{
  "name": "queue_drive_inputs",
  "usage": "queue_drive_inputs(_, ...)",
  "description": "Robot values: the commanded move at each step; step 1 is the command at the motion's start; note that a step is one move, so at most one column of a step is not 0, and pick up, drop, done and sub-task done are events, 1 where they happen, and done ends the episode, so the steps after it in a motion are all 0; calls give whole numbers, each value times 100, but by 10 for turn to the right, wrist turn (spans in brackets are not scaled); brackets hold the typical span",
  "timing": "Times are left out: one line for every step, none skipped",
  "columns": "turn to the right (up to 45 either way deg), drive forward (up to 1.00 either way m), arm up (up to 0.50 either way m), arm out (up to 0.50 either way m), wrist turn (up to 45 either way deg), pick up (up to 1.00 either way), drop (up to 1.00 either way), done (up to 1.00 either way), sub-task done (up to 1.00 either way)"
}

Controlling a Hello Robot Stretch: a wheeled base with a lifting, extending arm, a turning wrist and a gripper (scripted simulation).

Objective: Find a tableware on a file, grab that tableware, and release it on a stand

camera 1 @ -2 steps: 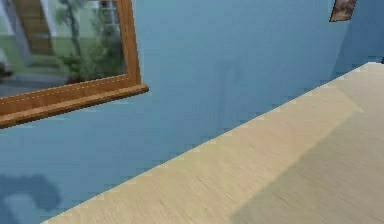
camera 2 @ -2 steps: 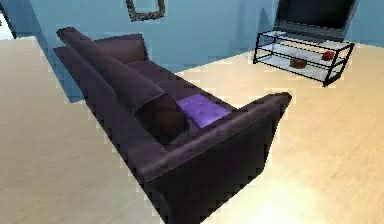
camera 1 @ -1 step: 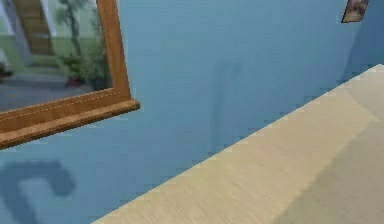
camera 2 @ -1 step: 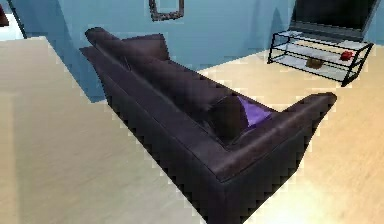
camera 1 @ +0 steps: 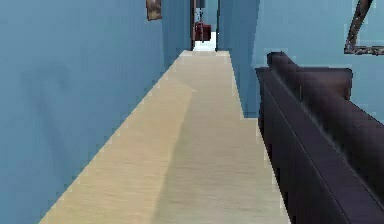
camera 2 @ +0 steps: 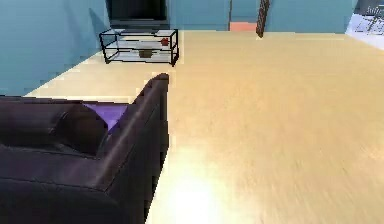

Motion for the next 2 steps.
queue_drive_inputs(0,100,0,0,0,0,0,0,0)
queue_drive_inputs(30,0,0,0,0,0,0,0,0)
